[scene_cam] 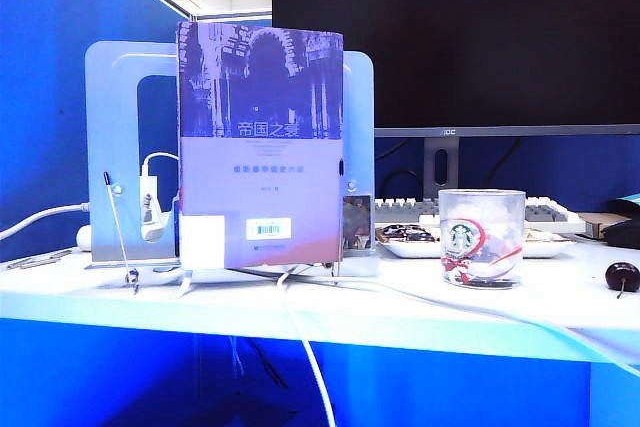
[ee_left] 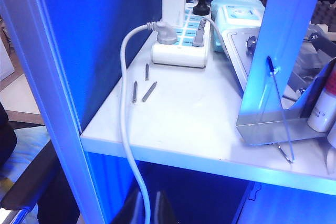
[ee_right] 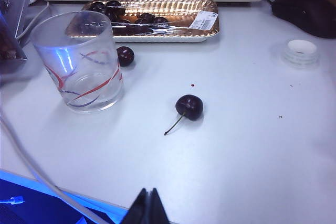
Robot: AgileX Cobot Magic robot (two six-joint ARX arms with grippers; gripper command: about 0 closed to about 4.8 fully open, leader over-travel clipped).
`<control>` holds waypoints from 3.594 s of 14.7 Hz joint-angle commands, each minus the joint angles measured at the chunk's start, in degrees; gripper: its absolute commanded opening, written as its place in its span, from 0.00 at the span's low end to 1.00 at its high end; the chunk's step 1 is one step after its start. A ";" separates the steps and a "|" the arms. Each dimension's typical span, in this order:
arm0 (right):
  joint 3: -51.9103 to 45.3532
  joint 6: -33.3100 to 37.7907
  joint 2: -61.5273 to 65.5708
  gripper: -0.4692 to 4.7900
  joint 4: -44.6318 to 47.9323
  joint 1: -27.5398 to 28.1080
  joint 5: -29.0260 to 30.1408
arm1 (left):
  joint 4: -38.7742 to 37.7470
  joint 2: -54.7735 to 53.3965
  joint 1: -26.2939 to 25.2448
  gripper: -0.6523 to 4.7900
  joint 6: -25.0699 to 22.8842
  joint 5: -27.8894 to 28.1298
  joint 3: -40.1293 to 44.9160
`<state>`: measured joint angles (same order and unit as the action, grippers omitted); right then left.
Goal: Pick up the cherry on the right side of the glass and put it inside the glass.
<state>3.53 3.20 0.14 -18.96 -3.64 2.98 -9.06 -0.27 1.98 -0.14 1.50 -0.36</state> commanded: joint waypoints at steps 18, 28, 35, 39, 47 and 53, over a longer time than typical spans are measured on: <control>45.55 12.33 46.01 0.09 -12.76 0.22 7.69 | -0.70 0.17 -0.02 0.22 0.17 -0.24 0.07; 57.40 9.97 75.95 0.46 -22.27 1.11 3.91 | -0.70 0.17 -0.02 0.22 0.17 -0.26 0.07; 57.46 8.31 83.93 0.94 -16.98 1.11 -3.48 | -0.70 0.17 -0.02 0.22 0.17 -0.26 0.07; 57.46 8.31 89.66 0.93 -15.85 1.11 -4.28 | -0.70 0.17 -0.02 0.22 0.17 -0.26 0.07; 57.59 7.04 96.91 0.92 -13.31 1.11 -6.08 | -0.70 0.17 -0.02 0.22 0.17 -0.26 0.07; 57.64 7.02 97.13 0.88 -11.98 1.14 -6.21 | -0.70 0.17 -0.02 0.22 0.17 -0.26 0.07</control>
<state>60.97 10.39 97.32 -31.42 -2.48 -2.92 -9.06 -0.27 1.98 -0.14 1.50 -0.36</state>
